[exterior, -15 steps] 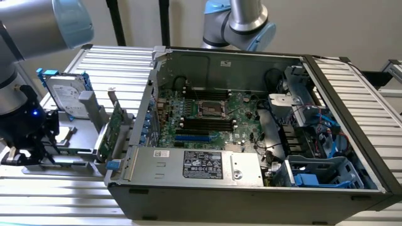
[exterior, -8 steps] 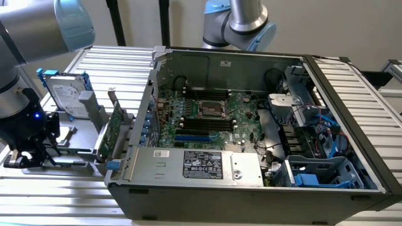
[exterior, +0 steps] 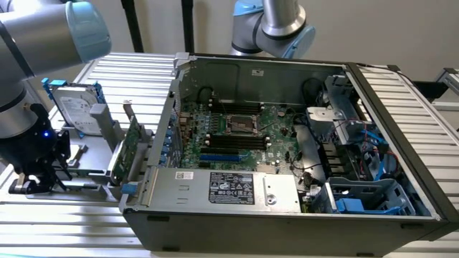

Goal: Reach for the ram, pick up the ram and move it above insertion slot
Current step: 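Pick up the ram and move it above insertion slot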

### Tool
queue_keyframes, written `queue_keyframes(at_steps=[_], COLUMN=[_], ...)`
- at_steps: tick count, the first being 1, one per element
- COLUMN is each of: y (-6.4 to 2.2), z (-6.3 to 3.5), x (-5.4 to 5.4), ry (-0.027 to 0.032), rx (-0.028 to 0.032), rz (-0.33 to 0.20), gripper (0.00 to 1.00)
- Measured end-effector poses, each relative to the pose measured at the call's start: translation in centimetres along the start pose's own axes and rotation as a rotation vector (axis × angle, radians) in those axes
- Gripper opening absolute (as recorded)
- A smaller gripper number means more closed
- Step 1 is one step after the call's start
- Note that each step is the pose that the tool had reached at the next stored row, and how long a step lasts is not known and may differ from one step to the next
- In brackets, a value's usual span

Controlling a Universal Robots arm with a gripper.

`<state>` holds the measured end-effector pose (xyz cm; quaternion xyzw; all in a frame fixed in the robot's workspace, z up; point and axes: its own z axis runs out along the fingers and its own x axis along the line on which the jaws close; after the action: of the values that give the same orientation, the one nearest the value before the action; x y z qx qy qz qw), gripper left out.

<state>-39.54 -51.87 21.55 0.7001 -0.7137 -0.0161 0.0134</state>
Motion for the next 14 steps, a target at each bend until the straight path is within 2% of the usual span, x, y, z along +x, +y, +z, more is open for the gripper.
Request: queue_keyframes(at_steps=[8,14], y=[-0.05,-0.06], z=[1.09,1.40], x=[0.0,0.0], ry=[0.0001,0.0002], rx=[0.0000,-0.0001], rz=[-0.003,-0.003], gripper=[0.31,0.31])
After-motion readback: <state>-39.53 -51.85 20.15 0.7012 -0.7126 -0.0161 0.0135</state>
